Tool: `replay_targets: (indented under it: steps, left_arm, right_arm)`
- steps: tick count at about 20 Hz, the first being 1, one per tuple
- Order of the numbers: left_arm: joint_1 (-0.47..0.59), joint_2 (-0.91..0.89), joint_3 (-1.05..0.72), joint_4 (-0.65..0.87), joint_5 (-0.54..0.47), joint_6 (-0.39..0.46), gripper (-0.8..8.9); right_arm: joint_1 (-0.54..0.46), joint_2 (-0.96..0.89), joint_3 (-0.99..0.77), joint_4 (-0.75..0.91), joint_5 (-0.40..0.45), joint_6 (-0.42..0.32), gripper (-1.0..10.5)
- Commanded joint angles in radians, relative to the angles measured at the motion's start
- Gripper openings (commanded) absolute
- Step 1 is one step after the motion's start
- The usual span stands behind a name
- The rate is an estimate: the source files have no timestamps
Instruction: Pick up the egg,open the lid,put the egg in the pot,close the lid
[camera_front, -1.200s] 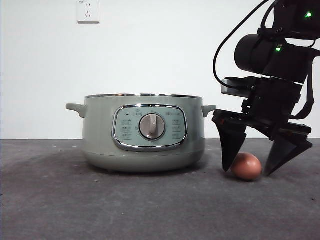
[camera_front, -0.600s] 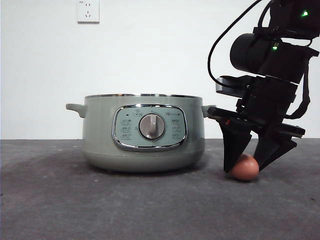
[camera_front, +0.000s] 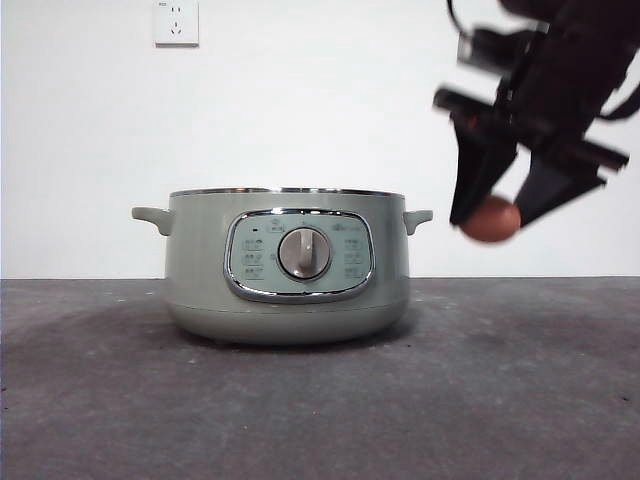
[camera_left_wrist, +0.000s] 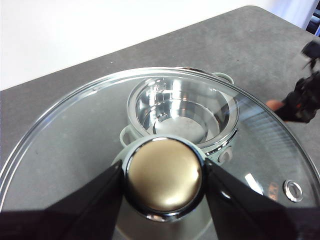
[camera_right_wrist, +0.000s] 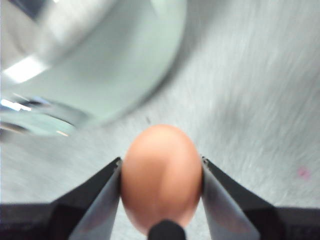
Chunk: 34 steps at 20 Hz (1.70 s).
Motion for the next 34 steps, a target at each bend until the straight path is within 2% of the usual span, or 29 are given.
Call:
replay_targets:
  steps: [1,5,8,15,19,24,28,34]
  left_arm:
    - [0.002,-0.01,0.009,0.044,0.01,0.011,-0.06]
    - [0.002,-0.007,0.009,0.044,0.01,0.011,-0.06]
    - [0.001,-0.005,0.009,0.045,0.014,0.011,-0.07]
    - [0.001,-0.005,0.009,0.045,0.017,0.011,-0.06]
    - [0.001,0.002,0.009,0.045,0.017,0.011,-0.06]
    - [0.001,0.014,0.009,0.045,0.017,0.011,-0.06]
    - [0.001,0.022,0.009,0.045,0.017,0.011,-0.06]
    - [0.001,0.024,0.009,0.045,0.017,0.011,-0.06]
  right_arm:
    - [0.003,-0.024,0.045,0.01,-0.001,0.012,-0.1]
    - [0.053,0.007,0.195,0.045,-0.001,0.011,-0.1]
    - [0.098,0.108,0.357,0.065,-0.001,0.002,-0.1]
    - [0.171,0.551,0.826,-0.063,0.0,-0.039,-0.1]
    - [0.18,0.75,1.009,-0.145,0.008,-0.056,-0.1]
    - [0.192,0.87,1.057,-0.196,0.02,-0.08,-0.1]
    - [0.204,0.9,1.057,-0.233,0.057,-0.126,-0.1]
    - [0.212,0.921,1.056,-0.281,0.093,-0.147,-0.1]
